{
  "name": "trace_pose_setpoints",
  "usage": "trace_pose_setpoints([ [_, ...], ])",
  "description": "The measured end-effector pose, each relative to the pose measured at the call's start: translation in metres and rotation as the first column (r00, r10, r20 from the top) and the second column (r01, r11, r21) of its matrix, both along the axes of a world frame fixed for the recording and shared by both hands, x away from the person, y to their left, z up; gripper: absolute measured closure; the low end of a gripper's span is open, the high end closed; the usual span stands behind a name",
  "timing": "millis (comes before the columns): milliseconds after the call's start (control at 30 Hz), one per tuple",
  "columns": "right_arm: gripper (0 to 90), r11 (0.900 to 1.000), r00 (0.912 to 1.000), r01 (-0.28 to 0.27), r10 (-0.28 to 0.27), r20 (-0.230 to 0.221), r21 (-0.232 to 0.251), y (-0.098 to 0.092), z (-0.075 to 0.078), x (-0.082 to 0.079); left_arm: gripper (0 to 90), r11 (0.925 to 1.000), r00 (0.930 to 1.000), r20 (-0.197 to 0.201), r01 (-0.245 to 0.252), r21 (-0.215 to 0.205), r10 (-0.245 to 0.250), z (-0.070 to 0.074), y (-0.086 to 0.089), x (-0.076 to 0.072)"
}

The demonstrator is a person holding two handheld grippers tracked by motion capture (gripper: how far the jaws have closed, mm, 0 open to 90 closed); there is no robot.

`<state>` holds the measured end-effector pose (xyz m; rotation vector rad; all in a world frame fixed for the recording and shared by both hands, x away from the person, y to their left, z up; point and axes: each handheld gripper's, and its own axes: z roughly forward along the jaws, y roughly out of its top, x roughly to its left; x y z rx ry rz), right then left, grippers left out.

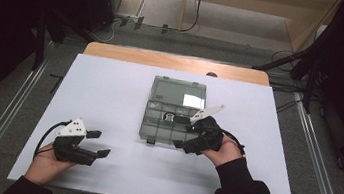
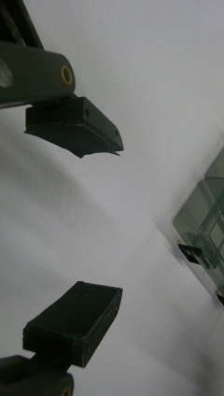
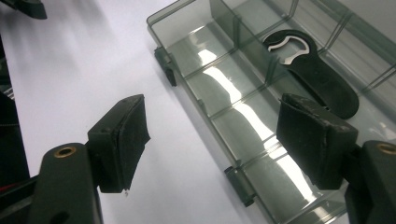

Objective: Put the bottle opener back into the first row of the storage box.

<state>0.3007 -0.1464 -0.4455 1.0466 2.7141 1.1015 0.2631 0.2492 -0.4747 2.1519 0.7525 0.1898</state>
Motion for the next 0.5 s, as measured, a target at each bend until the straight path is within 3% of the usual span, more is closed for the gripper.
trace_pose_setpoints([
  [500, 25.6, 1.0, 0.9999, -0.012, 0.012, 0.008, 0.005, -0.006, -0.012, -0.021, 25.1, 1.0, 1.0, 0.004, -0.003, 0.0, 0.003, 0.0, 0.002, 0.0],
])
